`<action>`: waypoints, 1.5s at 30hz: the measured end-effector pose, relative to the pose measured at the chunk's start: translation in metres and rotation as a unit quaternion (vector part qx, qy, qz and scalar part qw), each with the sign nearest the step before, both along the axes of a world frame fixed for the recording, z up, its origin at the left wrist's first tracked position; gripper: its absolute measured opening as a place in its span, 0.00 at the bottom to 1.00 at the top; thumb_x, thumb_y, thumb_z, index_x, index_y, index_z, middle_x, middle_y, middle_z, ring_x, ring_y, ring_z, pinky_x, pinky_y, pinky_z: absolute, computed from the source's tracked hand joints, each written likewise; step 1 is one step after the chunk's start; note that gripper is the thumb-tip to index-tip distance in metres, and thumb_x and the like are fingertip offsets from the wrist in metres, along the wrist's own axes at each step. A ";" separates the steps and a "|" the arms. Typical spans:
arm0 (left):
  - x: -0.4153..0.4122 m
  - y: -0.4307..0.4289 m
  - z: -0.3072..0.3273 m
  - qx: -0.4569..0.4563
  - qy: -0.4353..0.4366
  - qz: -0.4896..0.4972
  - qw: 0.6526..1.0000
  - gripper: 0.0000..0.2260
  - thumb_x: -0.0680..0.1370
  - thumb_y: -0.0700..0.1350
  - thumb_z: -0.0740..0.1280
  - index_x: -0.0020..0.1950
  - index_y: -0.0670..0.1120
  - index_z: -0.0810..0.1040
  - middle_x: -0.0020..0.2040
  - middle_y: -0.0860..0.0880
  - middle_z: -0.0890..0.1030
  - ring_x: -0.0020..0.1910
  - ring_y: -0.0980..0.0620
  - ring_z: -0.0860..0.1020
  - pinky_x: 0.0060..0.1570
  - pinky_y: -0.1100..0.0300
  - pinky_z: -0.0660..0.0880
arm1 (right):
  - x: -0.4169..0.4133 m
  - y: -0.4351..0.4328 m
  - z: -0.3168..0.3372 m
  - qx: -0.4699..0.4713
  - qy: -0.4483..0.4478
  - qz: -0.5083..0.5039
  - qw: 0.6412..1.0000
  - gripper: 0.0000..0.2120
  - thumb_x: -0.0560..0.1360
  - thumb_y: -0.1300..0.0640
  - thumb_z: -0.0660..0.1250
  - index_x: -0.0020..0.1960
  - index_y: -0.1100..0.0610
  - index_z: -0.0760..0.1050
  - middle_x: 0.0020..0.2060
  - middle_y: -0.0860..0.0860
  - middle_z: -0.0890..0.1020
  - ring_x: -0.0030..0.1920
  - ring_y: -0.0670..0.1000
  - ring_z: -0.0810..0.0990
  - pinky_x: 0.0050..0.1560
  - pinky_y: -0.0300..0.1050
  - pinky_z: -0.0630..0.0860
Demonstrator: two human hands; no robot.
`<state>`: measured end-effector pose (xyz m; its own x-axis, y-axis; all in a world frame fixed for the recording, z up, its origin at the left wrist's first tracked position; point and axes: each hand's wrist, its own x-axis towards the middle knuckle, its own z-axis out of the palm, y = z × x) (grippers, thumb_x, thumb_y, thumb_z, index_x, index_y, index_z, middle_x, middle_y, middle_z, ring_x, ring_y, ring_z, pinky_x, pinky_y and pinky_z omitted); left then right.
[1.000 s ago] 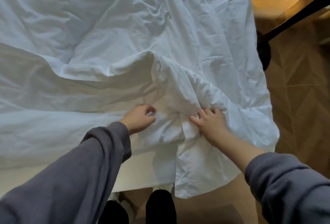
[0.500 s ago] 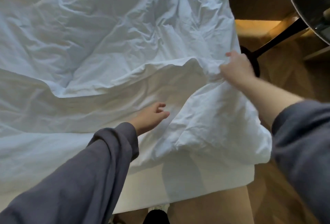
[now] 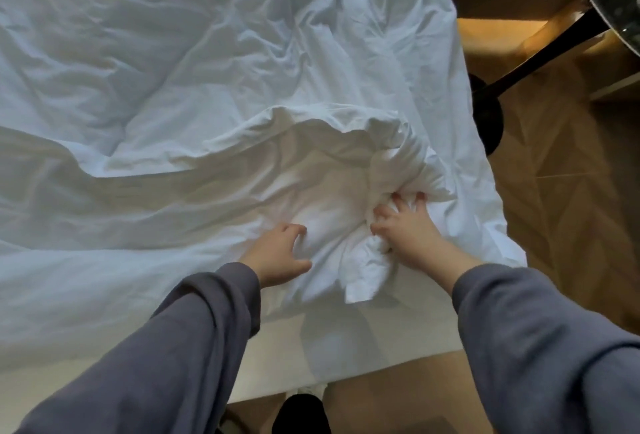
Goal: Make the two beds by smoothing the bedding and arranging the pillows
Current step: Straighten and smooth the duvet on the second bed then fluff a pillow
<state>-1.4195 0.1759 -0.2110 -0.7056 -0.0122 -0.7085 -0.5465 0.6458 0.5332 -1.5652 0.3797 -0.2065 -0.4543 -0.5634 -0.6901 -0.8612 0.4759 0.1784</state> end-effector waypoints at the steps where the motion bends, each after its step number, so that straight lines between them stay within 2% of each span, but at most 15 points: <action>1: 0.002 0.003 -0.001 -0.008 0.006 -0.014 1.000 0.28 0.76 0.50 0.67 0.74 0.49 0.63 0.73 0.49 0.64 0.69 0.48 0.67 0.64 0.57 0.66 | -0.008 0.003 0.004 -0.018 -0.005 -0.016 1.000 0.16 0.75 0.57 0.64 0.62 0.47 0.75 0.68 0.51 0.69 0.68 0.61 0.66 0.67 0.64 0.59; 5: 0.007 0.016 0.000 -0.053 0.024 -0.035 0.998 0.28 0.75 0.51 0.66 0.74 0.50 0.62 0.72 0.49 0.64 0.70 0.47 0.65 0.66 0.48 0.66 | -0.060 0.019 0.027 -0.166 0.100 -0.148 0.970 0.15 0.70 0.58 0.68 0.57 0.53 0.77 0.60 0.55 0.74 0.55 0.62 0.75 0.53 0.54 0.70; 8: 0.000 0.030 0.007 -0.050 0.049 -0.046 0.996 0.29 0.76 0.52 0.65 0.76 0.52 0.61 0.76 0.50 0.60 0.73 0.48 0.62 0.70 0.48 0.62 | -0.066 0.027 0.039 -0.159 0.190 -0.273 0.929 0.18 0.76 0.53 0.64 0.64 0.57 0.68 0.55 0.60 0.75 0.53 0.64 0.76 0.47 0.53 0.70; 13: -0.017 0.059 0.019 -0.033 0.049 -0.097 0.994 0.28 0.76 0.53 0.64 0.75 0.53 0.63 0.73 0.51 0.65 0.71 0.48 0.64 0.68 0.48 0.64 | -0.013 0.065 0.032 -0.171 0.061 -0.465 0.866 0.25 0.76 0.35 0.57 0.59 0.54 0.72 0.56 0.57 0.80 0.55 0.61 0.77 0.53 0.53 0.73; 16: -0.029 0.073 0.023 0.039 0.081 -0.077 0.993 0.29 0.77 0.50 0.65 0.77 0.57 0.58 0.74 0.54 0.66 0.70 0.51 0.66 0.67 0.52 0.65 | 0.031 0.103 0.020 -0.080 0.007 -0.341 0.937 0.44 0.71 0.30 0.60 0.79 0.47 0.47 0.78 0.51 0.54 0.77 0.55 0.53 0.69 0.69 0.54; 18: -0.039 0.085 0.028 0.141 0.099 -0.009 0.985 0.30 0.78 0.44 0.63 0.78 0.59 0.58 0.73 0.59 0.67 0.70 0.56 0.67 0.64 0.63 0.64 | 0.049 0.128 0.009 -0.001 0.069 -0.301 0.951 0.54 0.69 0.29 0.63 0.76 0.44 0.28 0.78 0.50 0.35 0.77 0.58 0.34 0.66 0.77 0.49; 21: -0.054 0.105 0.027 0.188 0.100 -0.021 0.977 0.33 0.77 0.37 0.59 0.77 0.61 0.56 0.74 0.58 0.67 0.71 0.55 0.67 0.68 0.60 0.64 | 0.042 0.145 0.003 -0.101 0.152 -0.453 0.873 0.47 0.74 0.47 0.70 0.77 0.40 0.38 0.78 0.53 0.37 0.77 0.66 0.41 0.66 0.76 0.54; 24: -0.070 0.113 0.016 0.146 0.106 -0.041 0.983 0.34 0.77 0.39 0.59 0.78 0.61 0.52 0.72 0.47 0.71 0.66 0.45 0.72 0.65 0.51 0.69 | -0.014 0.150 0.008 -0.292 0.106 -0.592 0.743 0.17 0.78 0.43 0.56 0.66 0.44 0.65 0.70 0.58 0.67 0.63 0.64 0.69 0.60 0.60 0.68; 27: -0.084 0.115 0.003 0.110 0.113 -0.035 0.987 0.36 0.77 0.42 0.63 0.80 0.56 0.48 0.78 0.51 0.60 0.75 0.50 0.62 0.70 0.56 0.63 | -0.093 0.144 0.026 -0.280 0.095 -0.624 0.723 0.06 0.78 0.49 0.56 0.51 0.48 0.69 0.54 0.59 0.78 0.47 0.59 0.73 0.48 0.52 0.70; 30: -0.099 0.129 -0.011 0.047 0.112 -0.082 0.989 0.39 0.75 0.51 0.67 0.80 0.55 0.46 0.78 0.52 0.58 0.75 0.50 0.59 0.70 0.47 0.63 | -0.171 0.130 0.028 -0.308 0.293 -0.686 0.591 0.08 0.80 0.62 0.59 0.51 0.53 0.75 0.45 0.53 0.82 0.43 0.54 0.81 0.48 0.49 0.77; 33: -0.116 0.147 -0.020 0.017 0.136 -0.074 0.988 0.39 0.75 0.54 0.67 0.80 0.55 0.47 0.77 0.52 0.59 0.75 0.50 0.59 0.71 0.44 0.60 | -0.215 0.133 0.022 -0.329 -0.021 -0.728 0.601 0.15 0.82 0.52 0.57 0.65 0.56 0.72 0.46 0.56 0.79 0.49 0.59 0.79 0.45 0.48 0.71; 36: -0.131 0.155 -0.024 -0.005 0.140 -0.085 0.987 0.38 0.75 0.55 0.66 0.79 0.55 0.49 0.78 0.52 0.56 0.77 0.50 0.53 0.73 0.42 0.55 | -0.228 0.164 0.010 -0.196 0.098 -0.690 0.690 0.34 0.77 0.36 0.58 0.72 0.61 0.66 0.65 0.60 0.74 0.63 0.65 0.74 0.57 0.52 0.72; 40: -0.129 0.164 -0.030 -0.111 0.115 -0.182 0.970 0.40 0.71 0.61 0.67 0.77 0.52 0.52 0.79 0.49 0.49 0.77 0.44 0.49 0.69 0.36 0.55 | -0.188 0.194 -0.017 -0.153 0.138 -0.679 0.705 0.39 0.74 0.33 0.58 0.74 0.58 0.57 0.69 0.61 0.68 0.66 0.67 0.69 0.63 0.64 0.69; 42: -0.124 0.171 -0.030 -0.156 0.102 -0.221 0.957 0.44 0.69 0.62 0.68 0.77 0.50 0.50 0.77 0.46 0.49 0.76 0.41 0.50 0.66 0.35 0.59 | -0.158 0.209 -0.028 -0.129 0.115 -0.732 0.659 0.41 0.74 0.32 0.57 0.76 0.57 0.53 0.72 0.62 0.64 0.68 0.68 0.66 0.66 0.64 0.66; 45: -0.118 0.178 -0.031 -0.223 0.083 -0.256 0.937 0.35 0.72 0.48 0.69 0.74 0.46 0.55 0.71 0.43 0.60 0.67 0.40 0.63 0.55 0.45 0.70 | -0.128 0.228 -0.057 -0.168 0.035 -0.882 0.439 0.44 0.74 0.33 0.58 0.78 0.60 0.51 0.76 0.60 0.60 0.73 0.64 0.62 0.72 0.58 0.61</action>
<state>-1.5378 0.3543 -0.2422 -0.7997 0.0903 -0.5936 -0.0370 0.9794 0.1988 -1.6934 0.6073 -0.2630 -0.4016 0.6433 -0.6518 0.9019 0.4014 -0.1596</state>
